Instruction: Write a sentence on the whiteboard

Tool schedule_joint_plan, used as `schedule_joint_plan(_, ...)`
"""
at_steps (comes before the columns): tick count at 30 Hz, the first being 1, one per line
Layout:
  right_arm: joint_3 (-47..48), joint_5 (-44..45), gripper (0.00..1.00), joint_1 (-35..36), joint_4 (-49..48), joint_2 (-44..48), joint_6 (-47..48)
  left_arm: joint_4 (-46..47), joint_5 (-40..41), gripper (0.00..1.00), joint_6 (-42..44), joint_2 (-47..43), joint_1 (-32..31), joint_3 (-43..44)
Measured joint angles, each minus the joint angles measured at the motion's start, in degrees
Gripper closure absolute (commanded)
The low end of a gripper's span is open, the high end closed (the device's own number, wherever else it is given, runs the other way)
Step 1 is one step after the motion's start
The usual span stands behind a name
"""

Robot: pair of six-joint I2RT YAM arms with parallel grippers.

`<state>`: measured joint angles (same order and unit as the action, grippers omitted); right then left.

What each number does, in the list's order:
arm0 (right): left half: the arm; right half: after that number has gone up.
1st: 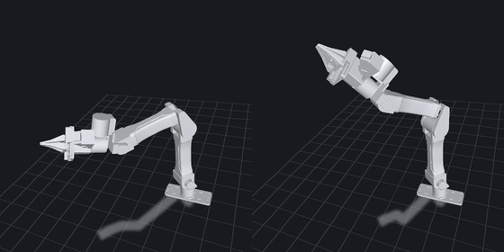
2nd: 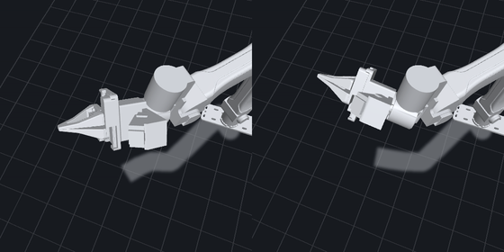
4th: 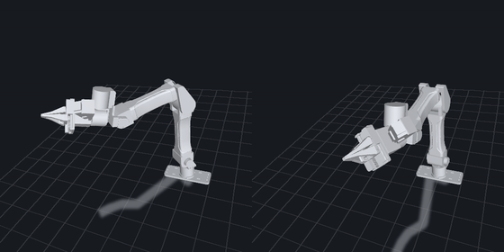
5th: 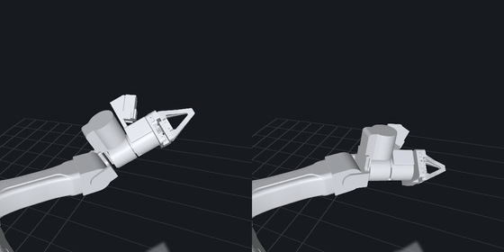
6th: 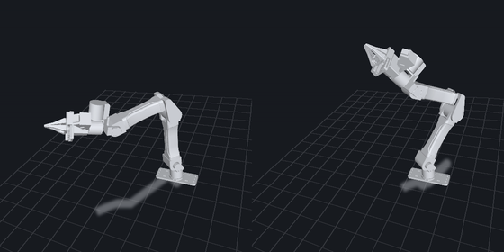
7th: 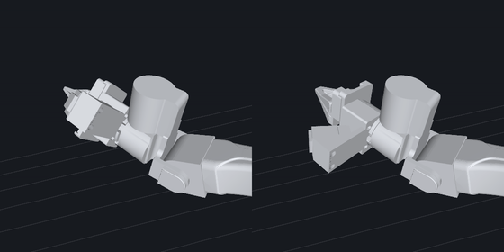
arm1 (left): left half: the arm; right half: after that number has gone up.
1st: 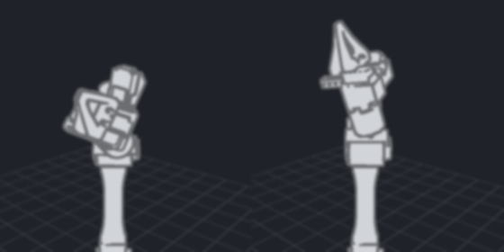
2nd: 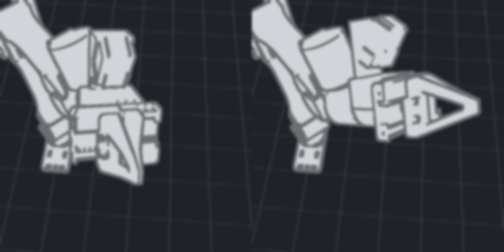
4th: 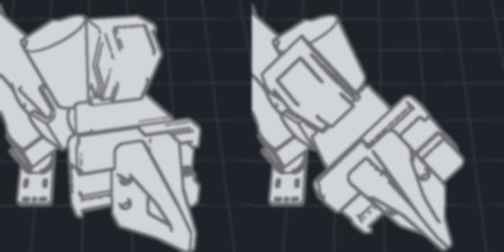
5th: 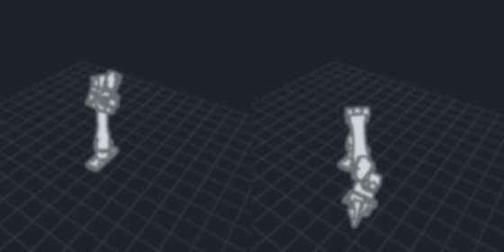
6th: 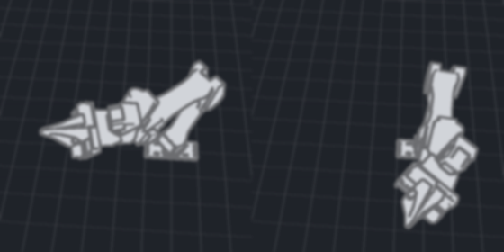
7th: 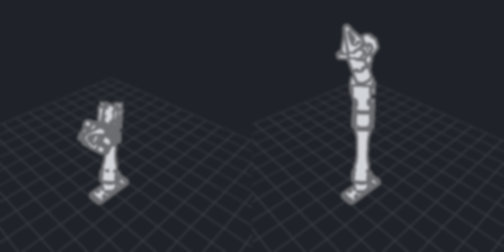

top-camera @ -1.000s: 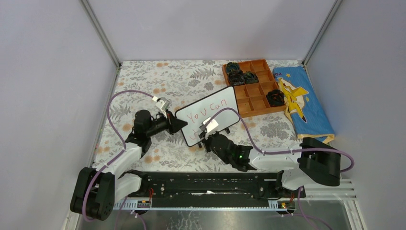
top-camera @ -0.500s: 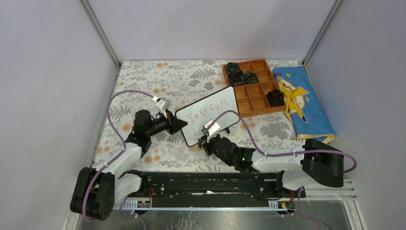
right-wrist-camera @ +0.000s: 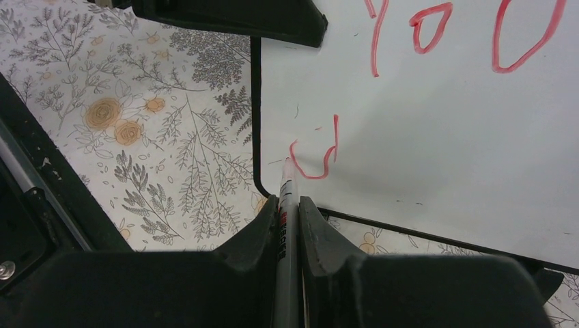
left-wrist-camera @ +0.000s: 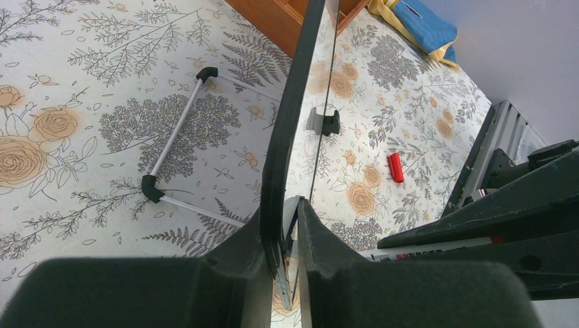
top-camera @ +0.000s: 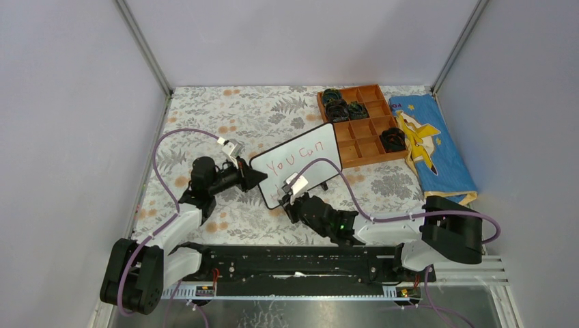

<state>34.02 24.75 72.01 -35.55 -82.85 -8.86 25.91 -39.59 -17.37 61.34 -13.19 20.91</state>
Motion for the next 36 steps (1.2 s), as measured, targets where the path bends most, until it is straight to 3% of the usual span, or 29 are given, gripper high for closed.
schedule_joint_plan(36,1.3,6.1,1.0,-0.8,0.4,0.0,0.0,0.0,0.2,0.87,0.0,0.0,-0.2,0.0)
